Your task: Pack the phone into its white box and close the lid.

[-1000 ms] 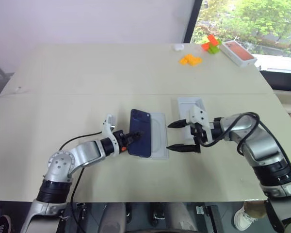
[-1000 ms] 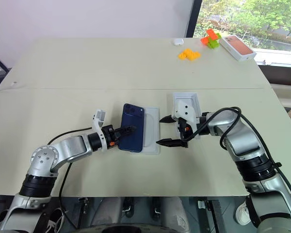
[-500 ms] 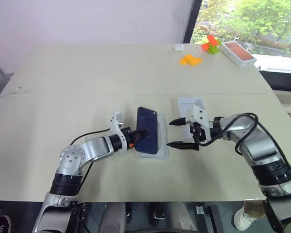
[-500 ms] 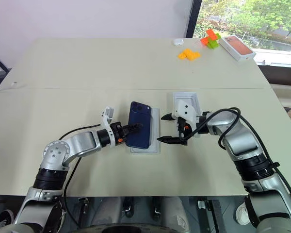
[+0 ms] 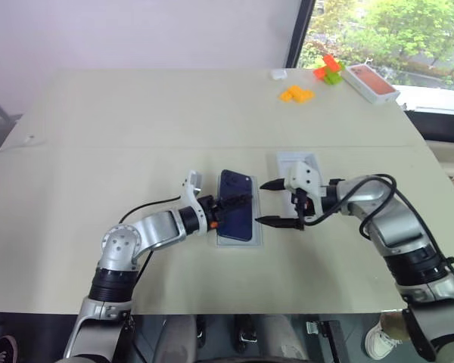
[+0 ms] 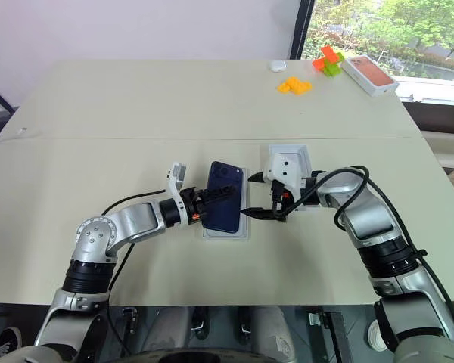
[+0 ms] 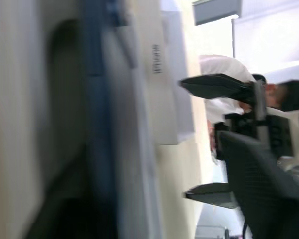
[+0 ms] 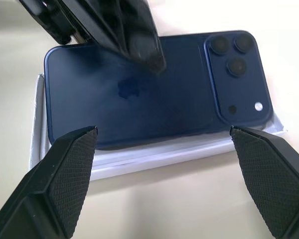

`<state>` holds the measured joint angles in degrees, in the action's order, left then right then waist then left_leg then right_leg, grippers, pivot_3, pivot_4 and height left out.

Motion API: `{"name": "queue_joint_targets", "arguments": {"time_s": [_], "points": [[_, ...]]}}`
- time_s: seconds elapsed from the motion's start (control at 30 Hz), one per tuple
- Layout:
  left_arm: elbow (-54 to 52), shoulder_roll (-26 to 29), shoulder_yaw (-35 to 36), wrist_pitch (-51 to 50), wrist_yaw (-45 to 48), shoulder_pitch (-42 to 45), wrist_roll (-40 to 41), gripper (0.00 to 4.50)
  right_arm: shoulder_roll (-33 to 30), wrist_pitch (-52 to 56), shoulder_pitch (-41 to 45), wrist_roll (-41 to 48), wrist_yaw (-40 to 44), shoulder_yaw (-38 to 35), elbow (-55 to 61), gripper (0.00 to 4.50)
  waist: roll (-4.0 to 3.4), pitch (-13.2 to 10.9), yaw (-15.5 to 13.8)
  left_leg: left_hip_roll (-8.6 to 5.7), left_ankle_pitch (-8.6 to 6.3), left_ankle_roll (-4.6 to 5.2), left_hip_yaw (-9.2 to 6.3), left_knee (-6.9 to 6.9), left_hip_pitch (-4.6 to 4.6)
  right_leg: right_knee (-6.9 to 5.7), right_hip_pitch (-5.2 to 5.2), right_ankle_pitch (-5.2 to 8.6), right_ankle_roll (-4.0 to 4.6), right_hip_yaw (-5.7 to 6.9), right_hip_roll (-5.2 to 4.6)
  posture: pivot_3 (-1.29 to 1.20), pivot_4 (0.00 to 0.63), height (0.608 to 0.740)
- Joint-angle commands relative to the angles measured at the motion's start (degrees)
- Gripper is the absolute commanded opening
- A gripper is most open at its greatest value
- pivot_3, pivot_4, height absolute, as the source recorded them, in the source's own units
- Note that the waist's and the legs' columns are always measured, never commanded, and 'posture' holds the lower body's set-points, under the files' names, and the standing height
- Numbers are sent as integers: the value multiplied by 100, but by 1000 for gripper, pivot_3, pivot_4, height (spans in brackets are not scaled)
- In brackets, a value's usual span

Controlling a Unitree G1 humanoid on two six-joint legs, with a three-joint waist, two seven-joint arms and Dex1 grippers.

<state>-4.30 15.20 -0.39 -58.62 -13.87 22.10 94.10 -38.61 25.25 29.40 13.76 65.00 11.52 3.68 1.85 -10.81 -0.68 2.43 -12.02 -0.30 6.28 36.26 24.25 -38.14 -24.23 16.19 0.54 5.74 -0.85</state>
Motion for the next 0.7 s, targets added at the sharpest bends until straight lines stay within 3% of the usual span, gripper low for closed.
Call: {"name": "queue_joint_targets", "arguments": {"time_s": [0.03, 0.37, 0.7], "points": [[-142, 161, 111, -137, -95, -15, 79, 4470, 54, -111, 101, 26, -2, -36, 38, 4500, 0, 0, 3, 0, 0, 0, 0, 0, 0, 0, 0, 0, 0, 0, 0, 0, 150, 737], [-786, 733, -37, -486, -43, 80, 404, 4470, 161, -193, 211, -51, 5, 9, -132, 4500, 0, 0, -5, 2, 1, -2, 0, 1, 2, 0, 0, -1, 1, 0, 1, 0, 150, 737], [-511, 730, -231, -644, 19, 213, 196, 4470, 263, -9, 339, 165, 68, -181, -217, 4500, -1, 0, -6, 1, 5, -7, 0, 2, 1, -1, 1, -3, 6, 0, 1, 0, 150, 737]]}}
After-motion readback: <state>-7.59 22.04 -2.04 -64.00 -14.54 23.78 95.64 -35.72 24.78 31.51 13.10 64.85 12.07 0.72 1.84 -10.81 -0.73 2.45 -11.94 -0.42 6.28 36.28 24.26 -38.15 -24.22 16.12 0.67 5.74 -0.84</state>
